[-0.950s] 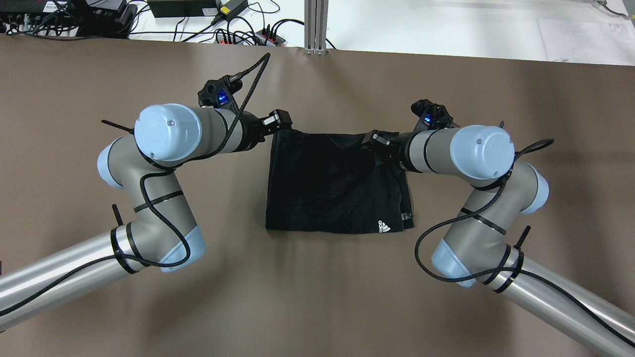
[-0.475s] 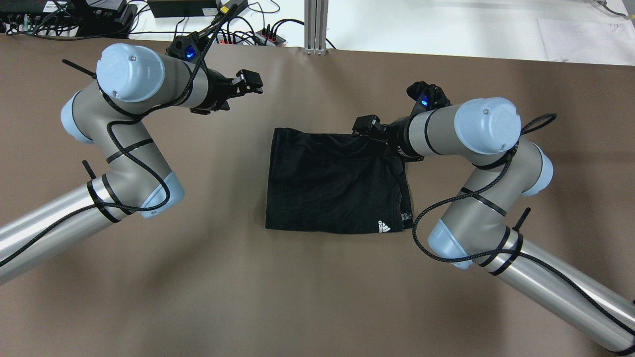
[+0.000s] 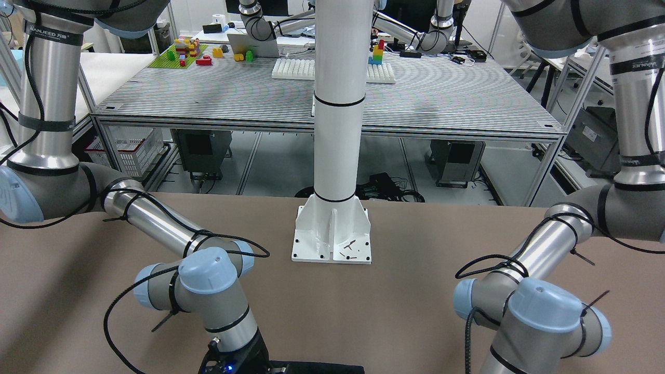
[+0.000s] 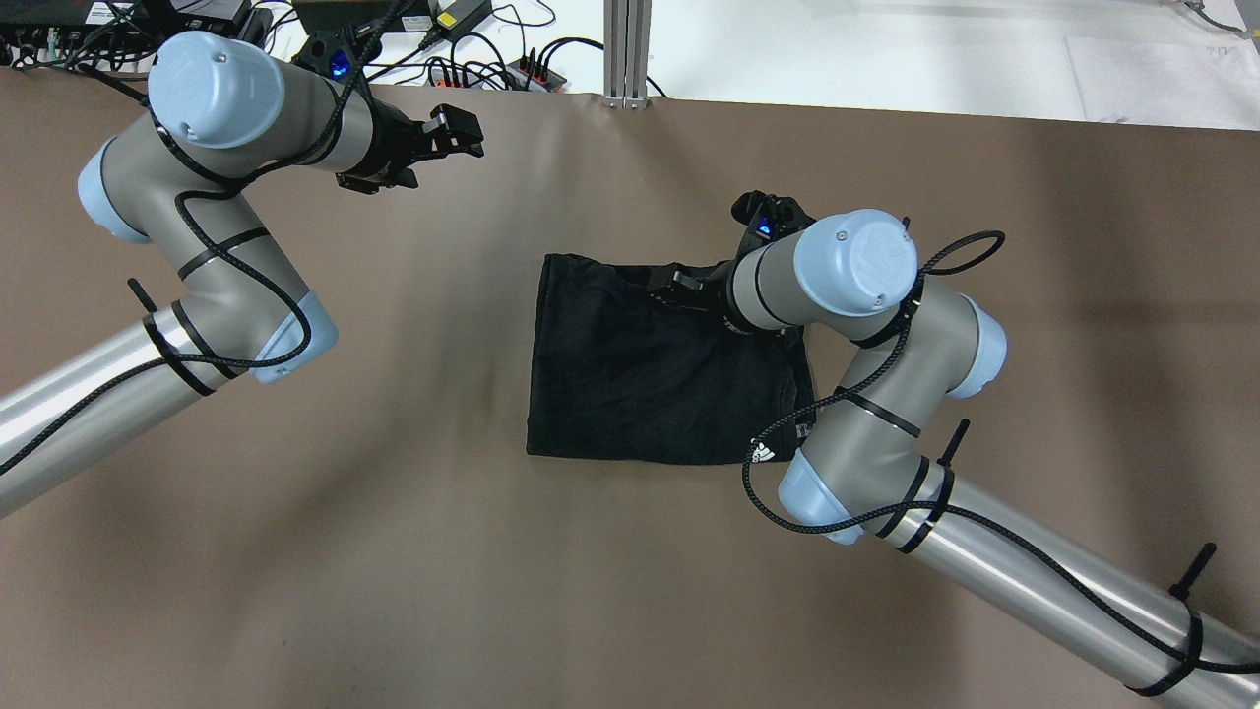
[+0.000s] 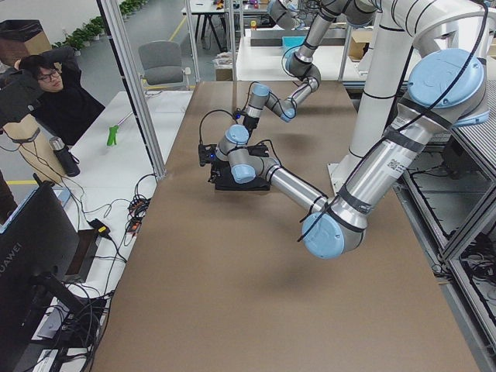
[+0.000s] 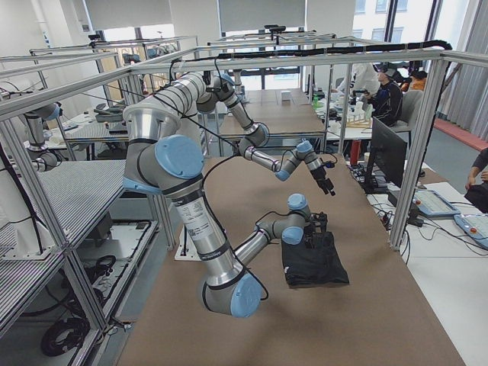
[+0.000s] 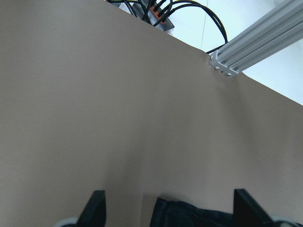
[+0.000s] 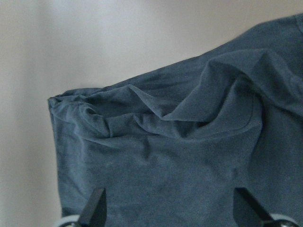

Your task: Fold clothes

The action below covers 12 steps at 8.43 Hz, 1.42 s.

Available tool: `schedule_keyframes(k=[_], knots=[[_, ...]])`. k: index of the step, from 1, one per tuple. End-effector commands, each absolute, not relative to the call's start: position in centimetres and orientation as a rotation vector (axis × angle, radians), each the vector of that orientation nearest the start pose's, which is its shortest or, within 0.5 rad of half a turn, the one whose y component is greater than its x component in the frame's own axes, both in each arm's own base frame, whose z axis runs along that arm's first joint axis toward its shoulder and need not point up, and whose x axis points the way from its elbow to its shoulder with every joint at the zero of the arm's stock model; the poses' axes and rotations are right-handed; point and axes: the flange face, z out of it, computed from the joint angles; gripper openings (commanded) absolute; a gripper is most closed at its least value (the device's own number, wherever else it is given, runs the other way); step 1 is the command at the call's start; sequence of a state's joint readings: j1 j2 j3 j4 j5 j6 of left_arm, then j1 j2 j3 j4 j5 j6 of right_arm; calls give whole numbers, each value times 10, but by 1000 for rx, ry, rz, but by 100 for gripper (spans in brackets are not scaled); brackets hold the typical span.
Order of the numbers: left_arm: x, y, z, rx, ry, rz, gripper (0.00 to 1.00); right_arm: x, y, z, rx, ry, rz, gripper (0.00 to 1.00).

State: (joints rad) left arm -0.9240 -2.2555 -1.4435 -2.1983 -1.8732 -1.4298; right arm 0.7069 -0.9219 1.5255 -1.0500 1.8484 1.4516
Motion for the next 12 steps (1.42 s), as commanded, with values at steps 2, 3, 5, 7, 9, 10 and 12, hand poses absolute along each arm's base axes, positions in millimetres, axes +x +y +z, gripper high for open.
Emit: schedule_keyframes(k=[2,3,5,7,9,10,12], knots=[[333,-653,236,370,1155,-487,95,-528,-566,252,289,-937,189,94],[333,-652,237,370,1155,-487,95,-525,-588,261,339,-848,171,94],[332,-652,242,368,1151,-488,95,-522,-617,285,356,-776,157,94],[332,-651,241,370,1153,-487,95,-497,-661,297,366,-725,188,94],[331,-651,240,370,1155,-487,95,-458,-693,311,381,-687,194,94],[332,-651,239,373,1157,-485,95,-438,-706,312,386,-686,195,94],[292,-672,240,408,1137,-489,95,-369,-740,316,377,-693,143,94]])
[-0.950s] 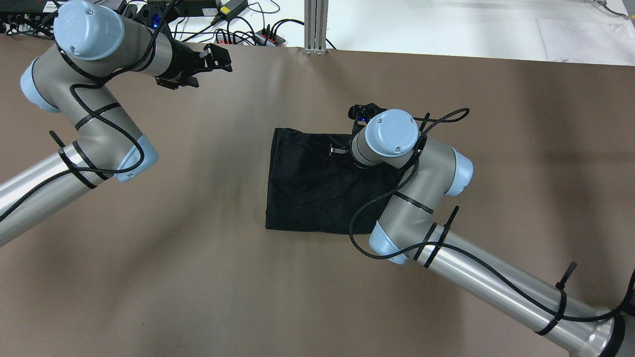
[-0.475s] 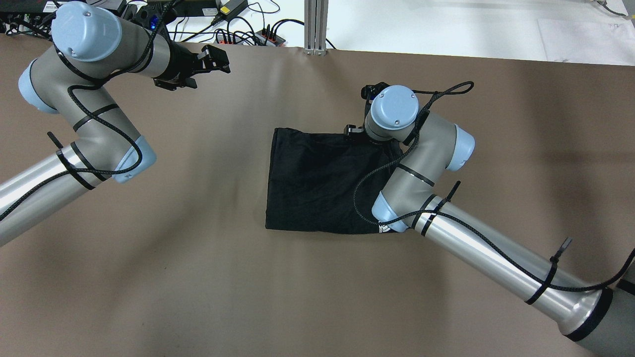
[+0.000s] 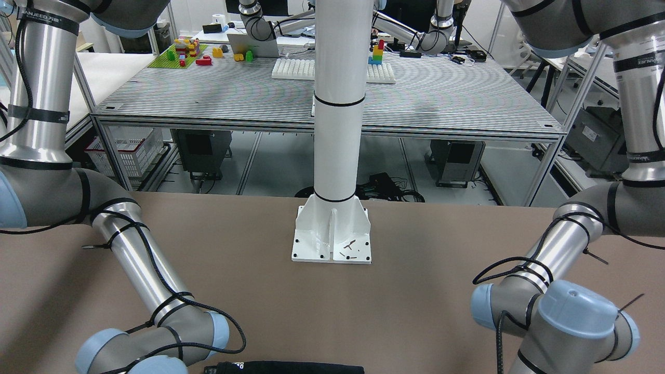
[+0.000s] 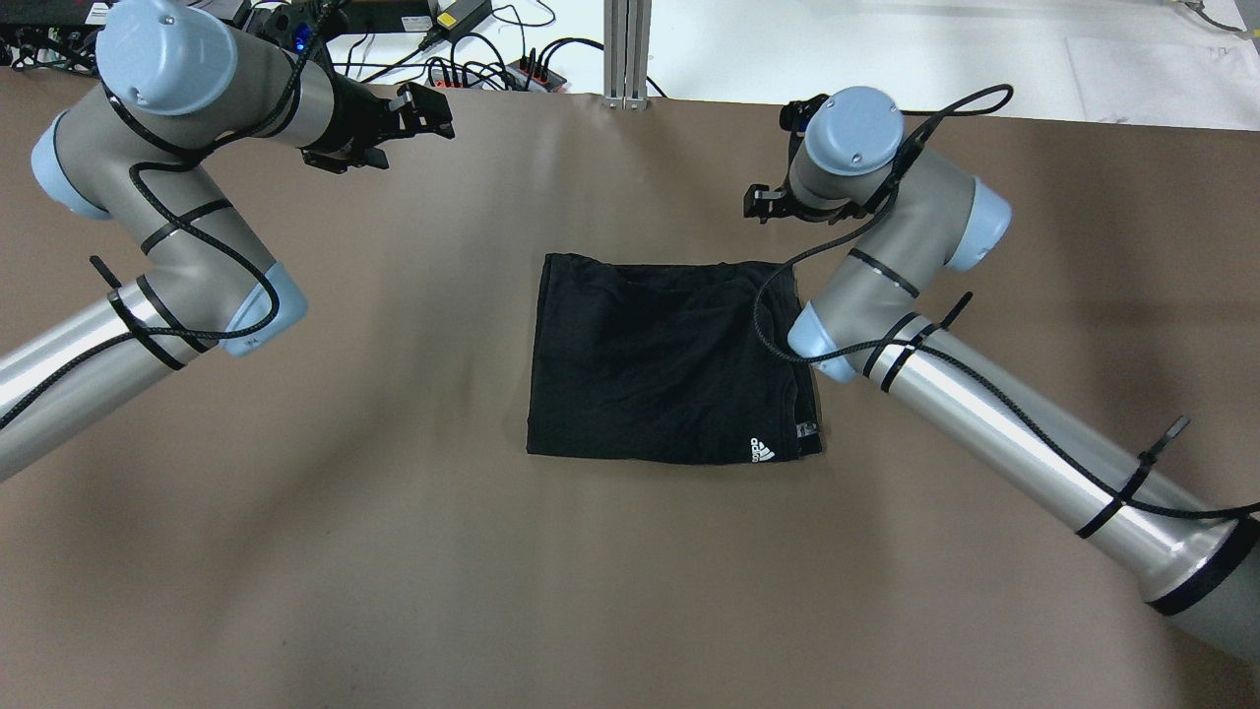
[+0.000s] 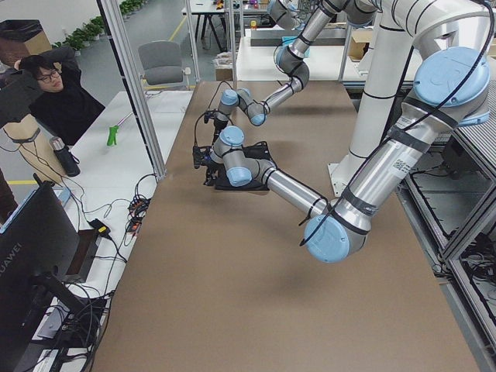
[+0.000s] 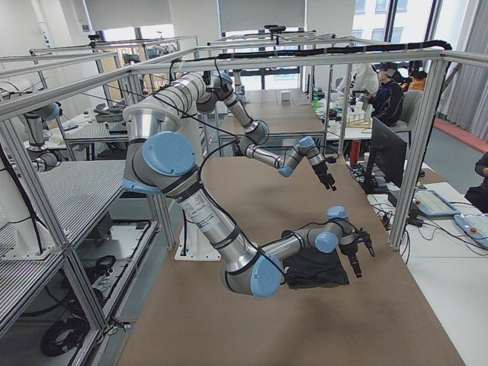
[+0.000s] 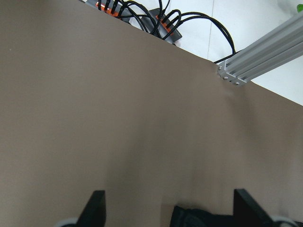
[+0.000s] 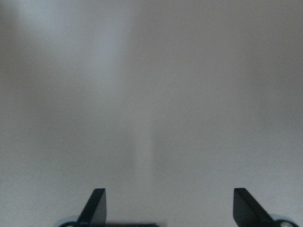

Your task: Fold clothes

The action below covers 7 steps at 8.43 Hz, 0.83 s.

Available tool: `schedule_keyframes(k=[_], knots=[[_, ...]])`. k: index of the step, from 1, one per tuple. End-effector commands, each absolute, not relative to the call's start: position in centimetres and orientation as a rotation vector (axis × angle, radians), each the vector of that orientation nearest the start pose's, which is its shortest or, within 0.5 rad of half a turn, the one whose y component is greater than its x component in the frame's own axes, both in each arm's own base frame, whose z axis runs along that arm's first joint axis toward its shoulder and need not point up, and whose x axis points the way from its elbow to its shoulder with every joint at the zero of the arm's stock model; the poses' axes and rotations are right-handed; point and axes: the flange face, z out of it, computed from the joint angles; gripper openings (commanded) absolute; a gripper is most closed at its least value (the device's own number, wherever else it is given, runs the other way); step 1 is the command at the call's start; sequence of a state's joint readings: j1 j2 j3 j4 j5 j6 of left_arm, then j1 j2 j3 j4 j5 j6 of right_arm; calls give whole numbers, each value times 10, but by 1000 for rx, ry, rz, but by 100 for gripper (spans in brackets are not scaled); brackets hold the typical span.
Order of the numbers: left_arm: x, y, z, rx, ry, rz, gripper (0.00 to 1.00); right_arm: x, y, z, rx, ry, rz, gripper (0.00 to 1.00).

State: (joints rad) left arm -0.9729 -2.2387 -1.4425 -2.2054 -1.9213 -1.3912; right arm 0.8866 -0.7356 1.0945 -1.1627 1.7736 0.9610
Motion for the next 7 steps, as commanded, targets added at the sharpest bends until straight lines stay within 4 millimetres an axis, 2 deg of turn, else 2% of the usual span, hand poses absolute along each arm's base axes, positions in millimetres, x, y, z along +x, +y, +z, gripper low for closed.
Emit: schedule_keyframes(k=[1,2,3,4,5,6,7], knots=[[235,-700,257,426,1106,-442,95,-316,-761,325,359,-653,87,94],[175,-726,282,446,1061,-402,95,-261,-777,340,355,-584,1,94],[132,-744,310,476,1003,-369,95,-206,-784,369,367,-518,-103,94],[105,-755,333,496,946,-347,95,-158,-781,411,368,-467,-173,94],[66,-764,351,504,880,-336,95,-101,-771,439,383,-433,-199,94],[46,-764,371,526,783,-222,95,-48,-760,461,392,-414,-219,94],[26,-759,406,562,631,-170,95,-9,-737,496,378,-405,-235,94]])
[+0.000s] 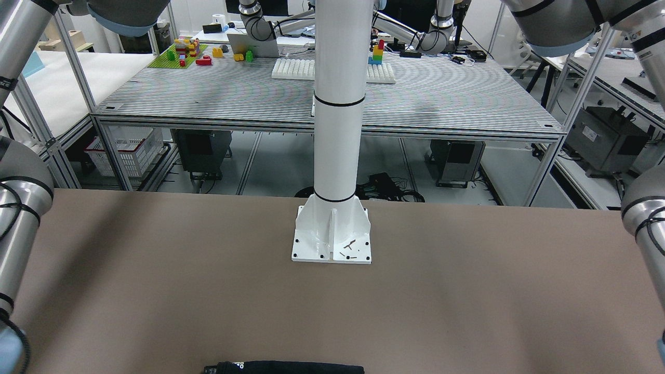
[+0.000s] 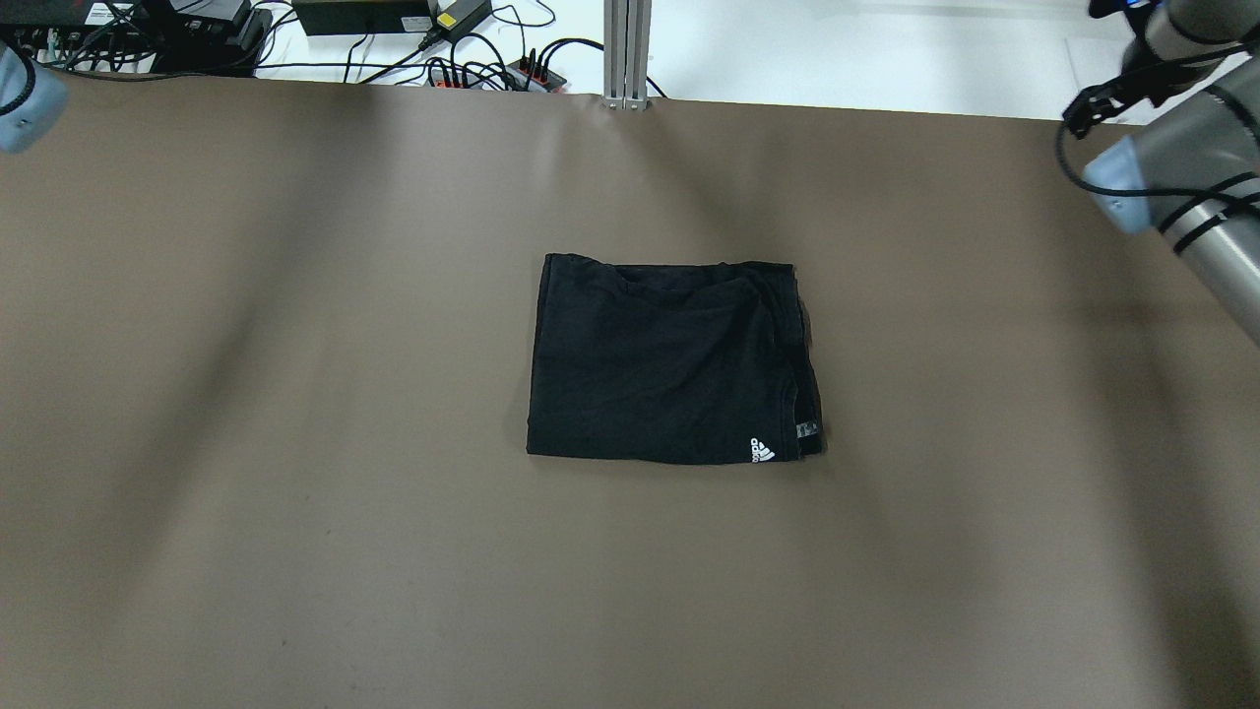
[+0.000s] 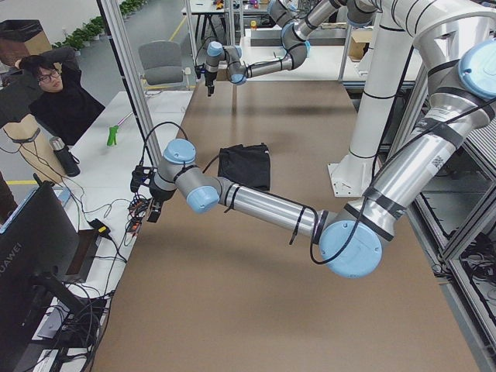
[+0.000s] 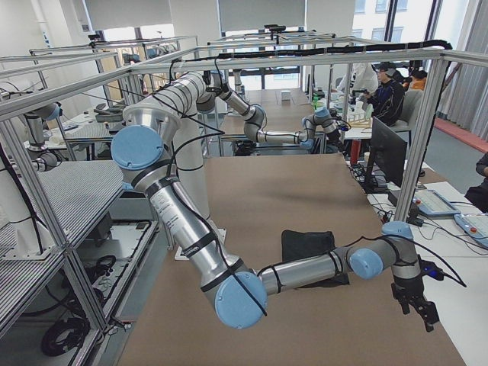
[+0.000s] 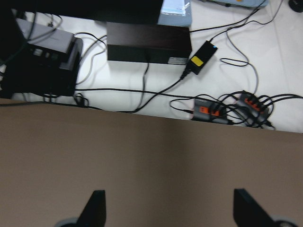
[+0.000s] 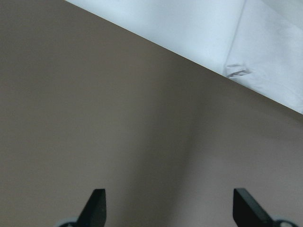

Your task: Fold clothes

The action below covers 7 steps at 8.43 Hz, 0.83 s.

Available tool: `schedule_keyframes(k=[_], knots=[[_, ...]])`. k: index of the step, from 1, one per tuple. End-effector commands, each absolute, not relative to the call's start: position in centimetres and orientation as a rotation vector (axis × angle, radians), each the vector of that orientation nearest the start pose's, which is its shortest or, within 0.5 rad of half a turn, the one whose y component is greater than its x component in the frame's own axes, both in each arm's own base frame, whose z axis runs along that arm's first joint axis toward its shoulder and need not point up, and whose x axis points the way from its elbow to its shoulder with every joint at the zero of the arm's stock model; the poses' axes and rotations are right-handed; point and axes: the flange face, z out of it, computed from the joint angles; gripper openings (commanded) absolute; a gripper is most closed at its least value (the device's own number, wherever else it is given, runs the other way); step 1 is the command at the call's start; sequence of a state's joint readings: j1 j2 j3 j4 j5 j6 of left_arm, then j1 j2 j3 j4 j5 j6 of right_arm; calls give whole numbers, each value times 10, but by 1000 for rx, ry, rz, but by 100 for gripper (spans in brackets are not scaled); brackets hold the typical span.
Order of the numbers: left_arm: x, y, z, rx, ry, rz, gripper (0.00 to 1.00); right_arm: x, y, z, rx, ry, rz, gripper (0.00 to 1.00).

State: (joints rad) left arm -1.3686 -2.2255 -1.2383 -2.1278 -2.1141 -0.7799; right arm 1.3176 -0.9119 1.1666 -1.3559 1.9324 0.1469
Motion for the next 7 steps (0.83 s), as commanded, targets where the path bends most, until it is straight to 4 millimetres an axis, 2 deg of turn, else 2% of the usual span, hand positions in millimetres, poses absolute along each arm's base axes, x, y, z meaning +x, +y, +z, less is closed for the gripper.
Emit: schedule_keyframes(k=[1,2,3,4,5,6,7], knots=[[13,-743,446,579,505,-146,95,18,-705,533,362,-381,-251,94],[-3,-719,479,586,404,-137,95,51,-671,567,347,-372,-248,94],[-31,-681,505,583,335,-113,95,73,-639,593,330,-363,-243,94],[-63,-653,511,552,262,-44,95,92,-618,612,318,-344,-254,94],[-87,-627,520,533,180,3,95,108,-610,620,316,-331,-269,94],[-94,-598,532,528,122,18,95,121,-607,621,317,-327,-251,94],[-95,-582,531,529,123,17,95,122,-608,618,323,-327,-252,94]])
